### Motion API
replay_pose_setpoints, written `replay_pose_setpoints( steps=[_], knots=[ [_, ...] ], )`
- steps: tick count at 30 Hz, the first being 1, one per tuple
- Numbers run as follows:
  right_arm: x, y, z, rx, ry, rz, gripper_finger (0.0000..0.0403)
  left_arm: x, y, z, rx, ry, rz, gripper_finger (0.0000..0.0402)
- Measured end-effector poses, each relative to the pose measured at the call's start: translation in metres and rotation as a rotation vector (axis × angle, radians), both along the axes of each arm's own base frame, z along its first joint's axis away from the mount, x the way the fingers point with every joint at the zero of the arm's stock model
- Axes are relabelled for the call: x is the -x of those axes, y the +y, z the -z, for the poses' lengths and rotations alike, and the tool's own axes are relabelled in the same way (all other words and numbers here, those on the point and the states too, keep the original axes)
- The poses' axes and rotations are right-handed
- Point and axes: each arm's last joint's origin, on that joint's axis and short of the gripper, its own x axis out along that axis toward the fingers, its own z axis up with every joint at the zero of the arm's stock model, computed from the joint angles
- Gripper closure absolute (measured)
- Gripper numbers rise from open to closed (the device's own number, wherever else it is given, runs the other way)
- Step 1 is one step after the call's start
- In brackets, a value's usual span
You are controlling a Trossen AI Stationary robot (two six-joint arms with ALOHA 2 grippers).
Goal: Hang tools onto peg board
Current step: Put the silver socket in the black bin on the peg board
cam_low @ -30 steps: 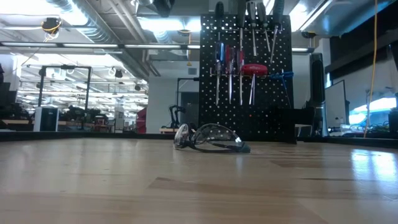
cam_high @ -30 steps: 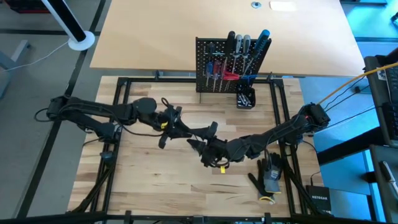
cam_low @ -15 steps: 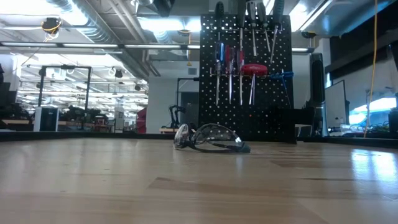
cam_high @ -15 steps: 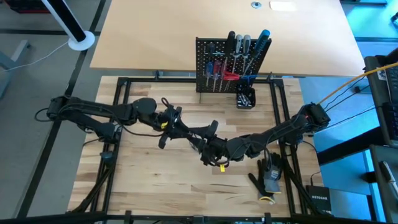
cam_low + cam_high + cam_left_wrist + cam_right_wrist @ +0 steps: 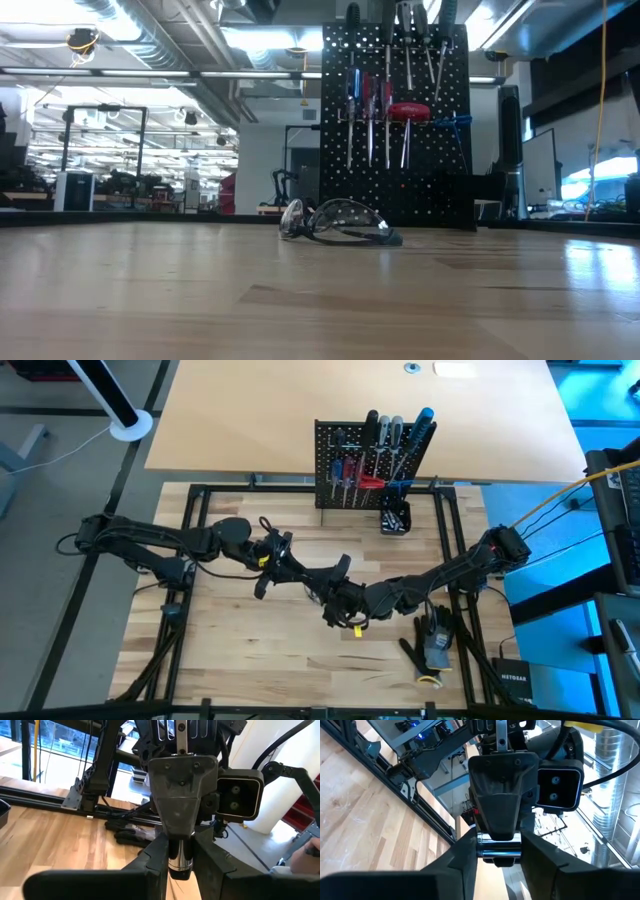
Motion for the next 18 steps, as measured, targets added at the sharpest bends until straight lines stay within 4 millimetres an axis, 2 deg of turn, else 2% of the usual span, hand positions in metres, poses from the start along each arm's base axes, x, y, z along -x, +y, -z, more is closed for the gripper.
replay_pose_setpoints(
  steps=[8,18],
  knots=[
    [0.0000,0.0000,0.0000,0.000,0.000,0.000,0.0280,0.0000,0.0000,-0.0001,-0.003,-0.003,0.000,0.0336],
    [0.0003,-0.0003,-0.0005,-0.015,-0.011,0.022,0.0282,0.0046,0.0066,-0.0055,-0.039,-0.029,-0.038,0.0261]
  ],
)
